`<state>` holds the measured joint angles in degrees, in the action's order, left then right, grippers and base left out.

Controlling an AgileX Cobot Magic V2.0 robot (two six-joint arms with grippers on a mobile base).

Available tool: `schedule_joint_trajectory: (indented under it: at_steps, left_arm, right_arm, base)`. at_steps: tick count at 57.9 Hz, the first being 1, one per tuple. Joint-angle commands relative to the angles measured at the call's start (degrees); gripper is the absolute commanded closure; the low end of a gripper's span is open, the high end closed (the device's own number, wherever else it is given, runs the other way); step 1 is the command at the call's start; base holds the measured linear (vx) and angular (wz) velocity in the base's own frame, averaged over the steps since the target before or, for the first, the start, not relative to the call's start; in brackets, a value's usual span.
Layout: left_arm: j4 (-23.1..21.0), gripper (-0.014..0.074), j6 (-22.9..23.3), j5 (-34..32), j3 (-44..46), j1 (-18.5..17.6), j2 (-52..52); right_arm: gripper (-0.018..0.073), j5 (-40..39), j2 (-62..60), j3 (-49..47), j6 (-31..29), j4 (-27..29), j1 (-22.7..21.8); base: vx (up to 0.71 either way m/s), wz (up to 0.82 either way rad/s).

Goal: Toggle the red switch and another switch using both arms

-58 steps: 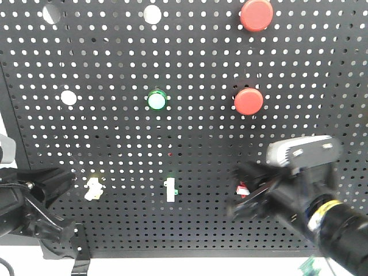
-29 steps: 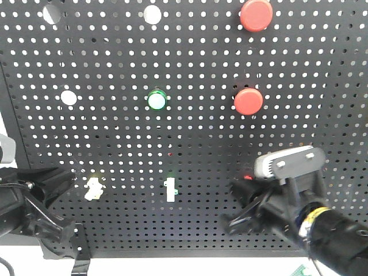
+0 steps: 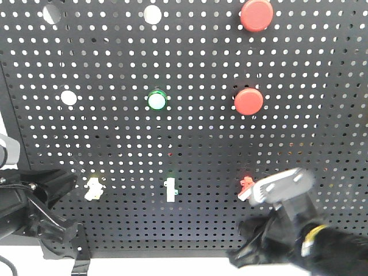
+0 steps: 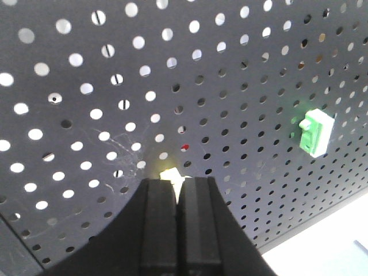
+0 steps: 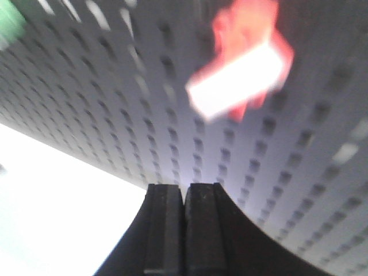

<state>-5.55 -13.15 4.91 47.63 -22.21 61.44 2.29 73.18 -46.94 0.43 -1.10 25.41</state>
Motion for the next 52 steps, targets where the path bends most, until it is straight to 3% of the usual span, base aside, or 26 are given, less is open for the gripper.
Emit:
schedule_joint_trajectory:
  at_steps: [1,15,52]
  left_arm:
    - [-0.60,0.0594,0.10,-4.40,1.71,-0.35,-0.89]
    - [-0.60,0.0594,0.10,-4.32,1.71,-0.35,-0.89]
    - [-0.60,0.0594,0.10,-4.42,1.71,-0.35,-0.89]
  right_arm:
    - [0.0566,-8.59,-5.55,-1.77,-0.43,0.03,-0.27]
    - [0.0566,-15.67,-10.64,-1.77,-1.22,0.03,-0.27]
    - [0.0566,-13.69,-10.77,-1.77,-1.10,0.10,-0.27]
  base:
    - [0.00,0.00]
    - [0.00,0.00]
    - [0.00,0.00]
